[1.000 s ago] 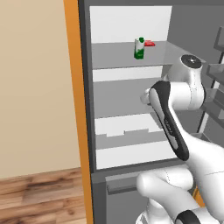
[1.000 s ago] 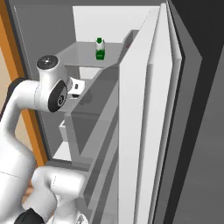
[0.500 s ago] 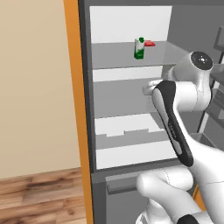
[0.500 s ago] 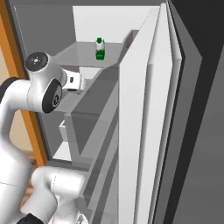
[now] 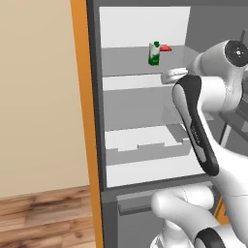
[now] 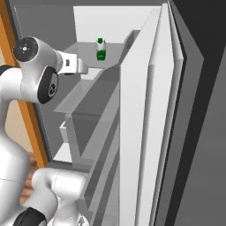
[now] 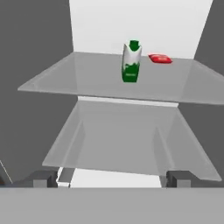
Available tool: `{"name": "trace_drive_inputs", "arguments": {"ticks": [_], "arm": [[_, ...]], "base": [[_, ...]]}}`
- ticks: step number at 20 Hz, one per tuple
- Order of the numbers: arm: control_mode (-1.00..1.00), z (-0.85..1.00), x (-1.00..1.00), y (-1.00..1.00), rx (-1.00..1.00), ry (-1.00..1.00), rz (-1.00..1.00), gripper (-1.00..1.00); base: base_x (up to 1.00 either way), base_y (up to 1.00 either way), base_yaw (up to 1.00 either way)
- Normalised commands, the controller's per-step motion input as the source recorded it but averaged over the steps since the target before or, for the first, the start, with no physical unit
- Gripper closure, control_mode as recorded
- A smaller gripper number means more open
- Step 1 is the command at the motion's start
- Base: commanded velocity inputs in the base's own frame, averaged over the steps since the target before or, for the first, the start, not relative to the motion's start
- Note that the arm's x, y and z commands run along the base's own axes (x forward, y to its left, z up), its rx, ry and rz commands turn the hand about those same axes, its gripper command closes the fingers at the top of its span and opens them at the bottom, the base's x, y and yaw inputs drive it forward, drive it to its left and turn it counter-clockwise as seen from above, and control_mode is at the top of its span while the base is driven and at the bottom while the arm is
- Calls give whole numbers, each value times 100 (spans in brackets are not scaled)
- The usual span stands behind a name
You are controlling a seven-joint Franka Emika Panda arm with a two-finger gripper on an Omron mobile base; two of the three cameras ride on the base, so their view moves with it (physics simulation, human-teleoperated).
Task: Take out the milk from the fridge and place it on the tray on the counter. Then take the sugar cube near the tray and place it in the tray.
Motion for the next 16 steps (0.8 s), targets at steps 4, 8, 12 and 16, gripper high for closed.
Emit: {"name": "trace_drive_inputs", "arguments": {"ticks": [4, 8, 12, 16], "arm": [[-100, 46, 3, -6, 0, -15, 0, -100], [-100, 32, 20, -12, 0, -7, 0, -100], [-100, 27, 24, -12, 0, -5, 0, -100], [-100, 13, 31, -10, 0, -13, 0, -100]], "base": [[0, 0, 0], [0, 0, 0], [0, 0, 0], [0, 0, 0]]}}
